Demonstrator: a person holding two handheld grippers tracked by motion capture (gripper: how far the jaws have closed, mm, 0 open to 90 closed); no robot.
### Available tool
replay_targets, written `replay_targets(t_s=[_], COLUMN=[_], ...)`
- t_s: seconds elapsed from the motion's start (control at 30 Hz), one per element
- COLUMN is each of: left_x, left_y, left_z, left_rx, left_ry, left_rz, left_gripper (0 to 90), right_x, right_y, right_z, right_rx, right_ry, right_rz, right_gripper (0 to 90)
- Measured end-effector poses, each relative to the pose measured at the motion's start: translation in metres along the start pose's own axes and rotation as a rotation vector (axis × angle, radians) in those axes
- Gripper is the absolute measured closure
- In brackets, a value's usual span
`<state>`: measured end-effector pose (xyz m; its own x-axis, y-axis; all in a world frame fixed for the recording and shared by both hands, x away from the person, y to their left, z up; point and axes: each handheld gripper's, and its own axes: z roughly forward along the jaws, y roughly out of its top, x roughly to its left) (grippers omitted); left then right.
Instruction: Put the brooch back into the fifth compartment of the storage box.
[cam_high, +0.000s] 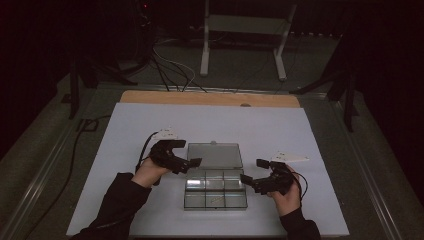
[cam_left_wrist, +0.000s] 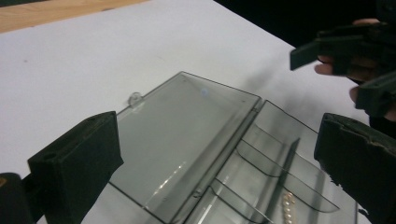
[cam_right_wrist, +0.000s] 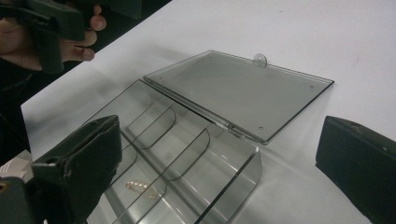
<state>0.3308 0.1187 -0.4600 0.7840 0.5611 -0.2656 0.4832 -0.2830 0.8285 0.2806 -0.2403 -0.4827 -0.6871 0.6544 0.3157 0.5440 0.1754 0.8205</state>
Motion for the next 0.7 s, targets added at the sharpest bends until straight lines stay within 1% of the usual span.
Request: replay_targets(t_s=[0.03, 0.2, 0.23, 0.37, 0.47, 0.63, 0.7], left_x=[0.003, 0.013, 0.014, 0.019, 0.023, 0.029, 0.031], left_y=[0.000, -0.002, -0.002, -0.003, -0.004, -0.006, -0.007], left_z=[0.000, 0.003, 0.004, 0.008, 0.010, 0.012, 0.013], left_rx=[-0.003, -0.009, -0.001, 0.001, -0.001, -0.008, -0.002], left_ry=[0.012, 0.028, 0.034, 0.051, 0.058, 0.075, 0.084], left_rz=[-0.006, -0.042, -0.045, -0.052, -0.080, -0.097, -0.110], left_gripper=[1.7, 1.7, 1.7, 1.8, 1.8, 1.8, 1.8], right_x=[0.000, 0.001, 0.001, 0.000, 0.000, 0.001, 0.001], right_y=[0.000, 0.000, 0.000, 0.000, 0.000, 0.000, 0.000], right_z=[0.000, 0.001, 0.001, 0.000, 0.001, 0.001, 0.001], right_rx=[0.001, 0.002, 0.001, 0.000, 0.001, 0.004, 0.002], right_ry=[0.001, 0.001, 0.001, 0.001, 0.001, 0.002, 0.001], right_rz=[0.001, -0.004, -0.003, -0.001, -0.001, -0.008, -0.006], right_gripper=[0.7, 0.7, 0.7, 0.7, 0.7, 0.7, 0.7])
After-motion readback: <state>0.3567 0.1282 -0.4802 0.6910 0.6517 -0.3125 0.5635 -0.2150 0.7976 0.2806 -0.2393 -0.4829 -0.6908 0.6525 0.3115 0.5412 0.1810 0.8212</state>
